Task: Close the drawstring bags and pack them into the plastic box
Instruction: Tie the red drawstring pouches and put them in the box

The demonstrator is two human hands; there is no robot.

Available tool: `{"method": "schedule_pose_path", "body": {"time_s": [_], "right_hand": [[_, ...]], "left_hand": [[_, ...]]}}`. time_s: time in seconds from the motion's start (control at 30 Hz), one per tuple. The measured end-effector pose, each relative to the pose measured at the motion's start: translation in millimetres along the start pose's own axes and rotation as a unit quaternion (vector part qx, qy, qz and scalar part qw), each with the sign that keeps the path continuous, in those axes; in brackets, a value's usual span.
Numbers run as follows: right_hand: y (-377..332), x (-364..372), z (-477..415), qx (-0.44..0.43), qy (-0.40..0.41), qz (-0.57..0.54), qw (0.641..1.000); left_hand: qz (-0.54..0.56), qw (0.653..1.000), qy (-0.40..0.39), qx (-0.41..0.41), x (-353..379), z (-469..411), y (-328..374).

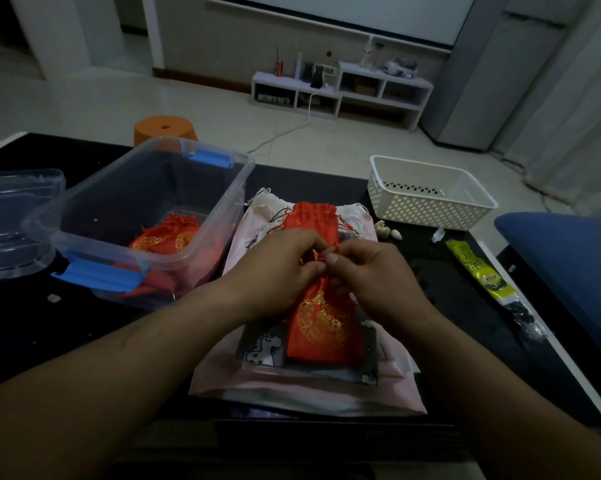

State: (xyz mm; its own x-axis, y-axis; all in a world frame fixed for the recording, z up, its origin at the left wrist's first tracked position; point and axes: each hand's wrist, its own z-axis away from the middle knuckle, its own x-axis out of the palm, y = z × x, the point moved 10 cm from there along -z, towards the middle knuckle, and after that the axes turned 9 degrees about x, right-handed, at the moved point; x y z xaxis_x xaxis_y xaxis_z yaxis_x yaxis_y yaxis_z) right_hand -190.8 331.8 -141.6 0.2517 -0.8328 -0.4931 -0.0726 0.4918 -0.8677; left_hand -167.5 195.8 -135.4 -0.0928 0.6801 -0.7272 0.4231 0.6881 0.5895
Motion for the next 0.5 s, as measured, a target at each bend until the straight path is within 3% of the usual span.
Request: {"method": "schedule_pose_path", "body": {"time_s": [0.27, 0.5], "right_hand": [[3.2, -3.8, -4.2, 0.000, 0.016, -0.007, 1.000], [7.8, -2.3, -7.4, 0.019, 0.006, -0.019, 1.000]], "left_hand": [[-0.084, 0.996, -0.022, 0.013, -13.4, 0.3, -2.1], [0.120, 0.985, 0.038, -0.121, -26.8, 4.7, -16.3]]}}
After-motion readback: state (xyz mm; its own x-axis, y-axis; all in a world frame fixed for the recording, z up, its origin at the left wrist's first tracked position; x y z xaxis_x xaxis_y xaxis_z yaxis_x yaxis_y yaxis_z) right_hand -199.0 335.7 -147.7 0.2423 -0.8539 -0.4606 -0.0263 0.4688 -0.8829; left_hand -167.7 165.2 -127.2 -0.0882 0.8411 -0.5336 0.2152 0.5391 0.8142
